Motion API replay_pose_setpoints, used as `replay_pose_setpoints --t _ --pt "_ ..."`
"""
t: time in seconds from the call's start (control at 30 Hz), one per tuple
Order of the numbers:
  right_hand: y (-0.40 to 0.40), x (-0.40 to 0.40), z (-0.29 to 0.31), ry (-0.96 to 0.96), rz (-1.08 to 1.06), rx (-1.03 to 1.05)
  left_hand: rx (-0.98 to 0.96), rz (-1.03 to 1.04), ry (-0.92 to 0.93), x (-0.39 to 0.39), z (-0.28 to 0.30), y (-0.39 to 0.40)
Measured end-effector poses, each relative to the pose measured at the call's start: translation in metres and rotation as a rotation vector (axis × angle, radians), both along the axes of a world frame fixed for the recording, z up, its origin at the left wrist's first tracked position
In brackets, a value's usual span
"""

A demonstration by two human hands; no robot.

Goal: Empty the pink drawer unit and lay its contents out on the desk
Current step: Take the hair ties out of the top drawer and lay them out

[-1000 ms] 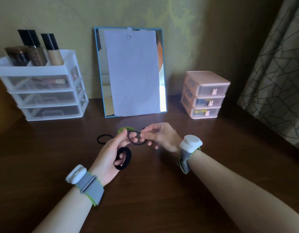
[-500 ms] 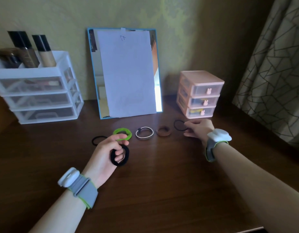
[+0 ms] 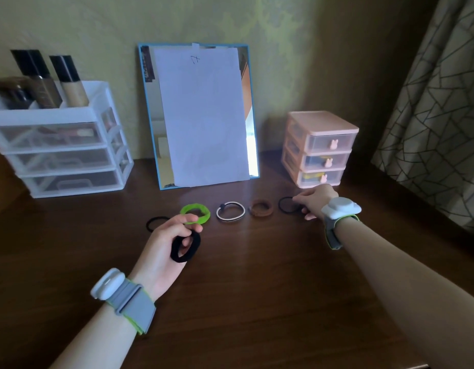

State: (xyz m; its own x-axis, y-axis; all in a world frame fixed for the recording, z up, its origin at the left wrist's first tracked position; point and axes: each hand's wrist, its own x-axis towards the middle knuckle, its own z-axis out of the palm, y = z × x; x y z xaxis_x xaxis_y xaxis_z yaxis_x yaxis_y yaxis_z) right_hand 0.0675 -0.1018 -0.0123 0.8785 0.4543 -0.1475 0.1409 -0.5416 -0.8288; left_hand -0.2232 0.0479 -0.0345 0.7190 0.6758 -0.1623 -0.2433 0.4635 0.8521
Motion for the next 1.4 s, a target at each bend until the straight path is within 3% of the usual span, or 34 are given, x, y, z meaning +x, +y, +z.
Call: replay_pose_setpoints --t 0.33,0.5,0.7,0.8,1.07,1.27,1.4 --pt "-0.003 -0.001 -0.002 -0.025 -0.026 0.022 0.03 0.001 0.03 0.002 0.004 -0.007" --pt "-0.009 -0.019 -0.01 -0.171 -0.092 0.163 0.089 0.006 -0.015 0.015 0.007 -0.016" --pt "0.007 -0.086 0.001 0.02 0.224 0.297 0.126 0.001 -0.089 0.053 0.017 -0.031" --pt "0.006 -0.104 0.003 0.025 0.293 0.307 0.111 0.024 -0.105 0.07 0.016 -0.04" --pt "-0.005 -0.098 -0.002 0.011 0.253 0.297 0.105 0.015 -0.102 0.091 0.01 -0.053" --pt "-0.009 -0.077 -0.01 -0.038 0.175 0.213 0.204 -0.015 -0.01 0.089 0.004 -0.059" --pt "-0.018 -0.039 -0.011 -0.11 0.038 0.146 0.114 0.01 -0.002 0.085 0.001 -0.055"
